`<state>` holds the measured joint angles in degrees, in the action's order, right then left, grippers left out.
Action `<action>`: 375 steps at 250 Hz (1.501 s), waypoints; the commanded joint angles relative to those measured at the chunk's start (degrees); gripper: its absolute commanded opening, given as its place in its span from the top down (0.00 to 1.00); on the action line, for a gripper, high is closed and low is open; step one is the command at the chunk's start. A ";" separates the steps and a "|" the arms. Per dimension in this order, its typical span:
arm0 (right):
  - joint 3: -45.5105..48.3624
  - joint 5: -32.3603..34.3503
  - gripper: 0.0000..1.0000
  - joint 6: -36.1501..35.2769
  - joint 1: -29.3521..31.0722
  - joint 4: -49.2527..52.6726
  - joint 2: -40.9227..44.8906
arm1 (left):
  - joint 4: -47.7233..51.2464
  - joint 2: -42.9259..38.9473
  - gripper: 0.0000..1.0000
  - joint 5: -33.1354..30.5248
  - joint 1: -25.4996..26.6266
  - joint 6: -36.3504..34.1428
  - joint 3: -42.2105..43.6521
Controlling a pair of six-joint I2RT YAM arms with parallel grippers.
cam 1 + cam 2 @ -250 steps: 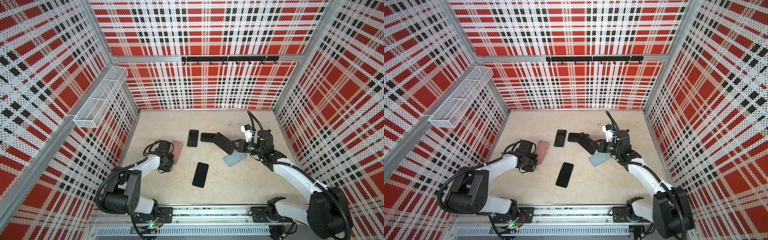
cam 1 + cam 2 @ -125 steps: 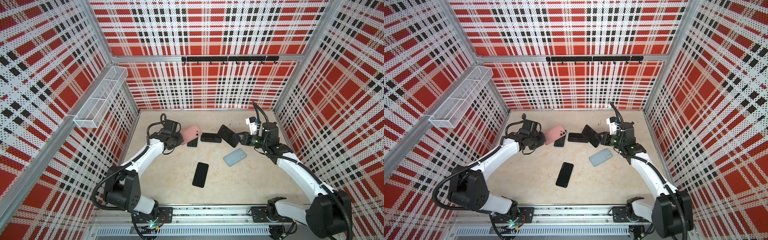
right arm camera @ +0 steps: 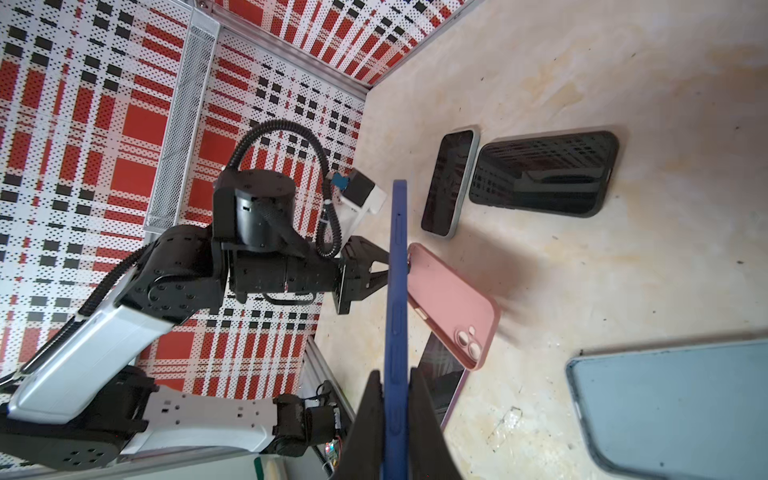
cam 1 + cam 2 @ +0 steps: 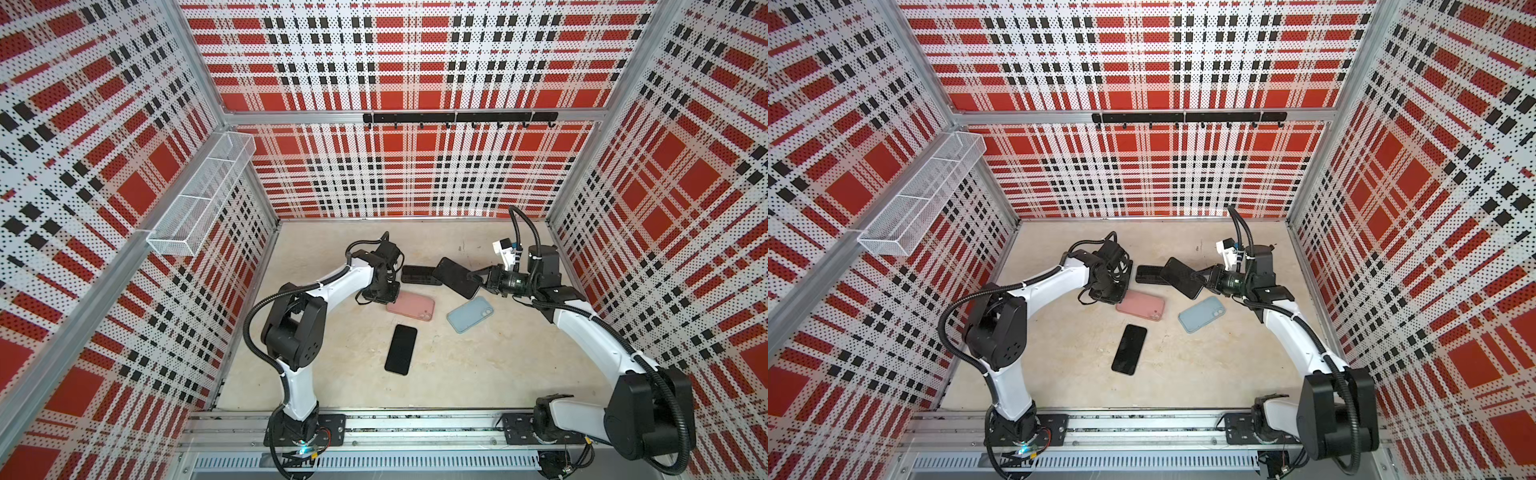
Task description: Put the phone into the phone case
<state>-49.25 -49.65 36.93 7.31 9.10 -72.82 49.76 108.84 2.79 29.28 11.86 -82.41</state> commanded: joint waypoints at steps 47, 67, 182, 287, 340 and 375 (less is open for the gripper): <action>0.73 -5.52 1.00 1.33 0.24 -7.14 -3.06 | 1.13 5.11 1.00 0.20 0.25 2.70 -0.28; 0.64 -6.40 1.00 1.92 0.77 -8.15 -4.62 | 0.63 5.71 1.00 -0.02 0.11 4.13 0.48; -2.37 -9.76 1.00 1.60 6.36 -9.91 -14.32 | -4.32 2.60 0.91 3.89 -2.02 11.55 7.09; -9.04 -10.88 1.00 -0.91 9.03 -4.75 -22.50 | -9.36 -4.61 0.75 7.82 -4.89 14.58 9.95; -13.29 -14.16 1.00 -1.89 11.04 -2.56 -28.24 | -14.86 -10.24 0.55 11.01 -8.18 17.87 14.69; -17.69 -13.59 1.00 -6.09 12.53 4.19 -32.31 | -22.15 -15.95 0.30 16.53 -11.27 21.44 21.81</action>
<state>-62.81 -60.55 35.66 18.57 9.41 -102.76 34.50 97.51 14.22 20.40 29.17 -65.14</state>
